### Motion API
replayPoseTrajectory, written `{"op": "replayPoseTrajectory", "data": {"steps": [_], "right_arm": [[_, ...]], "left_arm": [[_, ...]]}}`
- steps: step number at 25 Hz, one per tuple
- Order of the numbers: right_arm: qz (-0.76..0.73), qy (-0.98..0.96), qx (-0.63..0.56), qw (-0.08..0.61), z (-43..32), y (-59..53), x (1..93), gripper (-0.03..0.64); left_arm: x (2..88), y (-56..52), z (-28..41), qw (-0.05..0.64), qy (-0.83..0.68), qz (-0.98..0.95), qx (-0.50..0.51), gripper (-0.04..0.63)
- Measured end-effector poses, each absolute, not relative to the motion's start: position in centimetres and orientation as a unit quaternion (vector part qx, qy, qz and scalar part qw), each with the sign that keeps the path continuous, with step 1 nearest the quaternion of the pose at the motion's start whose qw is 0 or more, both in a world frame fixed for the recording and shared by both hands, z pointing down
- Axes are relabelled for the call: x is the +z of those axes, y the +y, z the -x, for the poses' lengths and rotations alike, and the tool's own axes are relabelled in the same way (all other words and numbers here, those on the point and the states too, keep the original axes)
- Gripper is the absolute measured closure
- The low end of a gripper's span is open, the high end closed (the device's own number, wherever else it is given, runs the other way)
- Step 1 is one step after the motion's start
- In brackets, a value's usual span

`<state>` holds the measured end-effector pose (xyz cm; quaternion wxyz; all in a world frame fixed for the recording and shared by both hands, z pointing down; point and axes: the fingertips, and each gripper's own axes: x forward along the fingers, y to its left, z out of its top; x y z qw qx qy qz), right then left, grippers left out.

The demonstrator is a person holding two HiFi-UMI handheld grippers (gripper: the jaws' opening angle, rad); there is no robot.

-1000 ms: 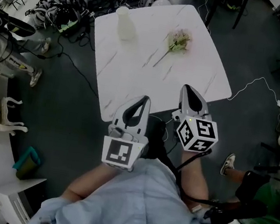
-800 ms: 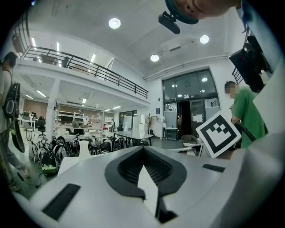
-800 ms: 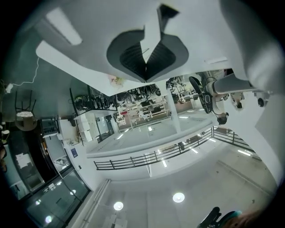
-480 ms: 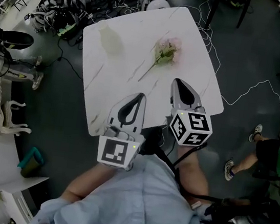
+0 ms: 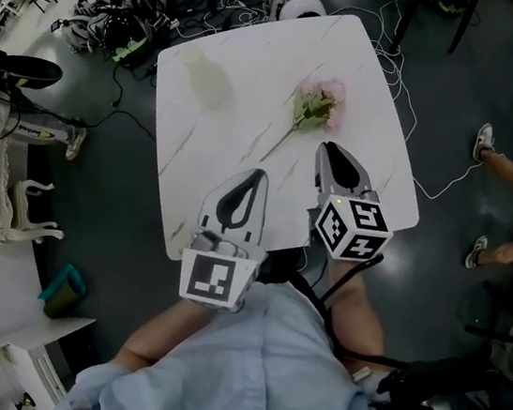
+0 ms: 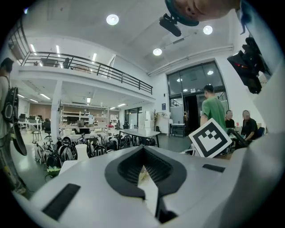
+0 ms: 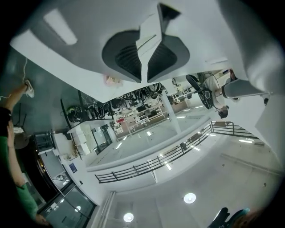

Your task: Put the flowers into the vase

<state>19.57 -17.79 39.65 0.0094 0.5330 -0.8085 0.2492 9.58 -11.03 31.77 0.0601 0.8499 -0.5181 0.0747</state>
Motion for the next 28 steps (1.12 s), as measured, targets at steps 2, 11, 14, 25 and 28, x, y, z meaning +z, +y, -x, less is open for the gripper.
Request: {"op": "replayPoseTrajectory", "data": {"steps": [2, 11, 14, 25, 28], "right_arm": [[-0.537, -0.801, 0.264, 0.013, -19.5, -18.8, 40.7, 0.591], [-0.559, -0.753, 0.341, 0.055, -18.1, -24.5, 47.6, 0.447], [-0.566, -0.732, 0.374, 0.066, -17.6, -26.5, 50.3, 0.417], [-0.593, -0.652, 0.464, 0.091, -18.3, -30.2, 58.0, 0.403], [-0.595, -0.659, 0.446, 0.115, -18.4, -30.7, 58.3, 0.476]], "left_arm": [[32.3, -12.1, -9.2, 0.067, -0.515, -0.851, 0.073, 0.591], [36.1, -17.9, -6.1, 0.126, -0.501, -0.852, 0.078, 0.591], [37.5, -19.5, -4.9, 0.144, -0.5, -0.85, 0.081, 0.592], [42.0, -22.3, -0.8, 0.206, -0.508, -0.832, 0.09, 0.591], [42.7, -22.4, 0.0, 0.219, -0.514, -0.824, 0.089, 0.591]]}}
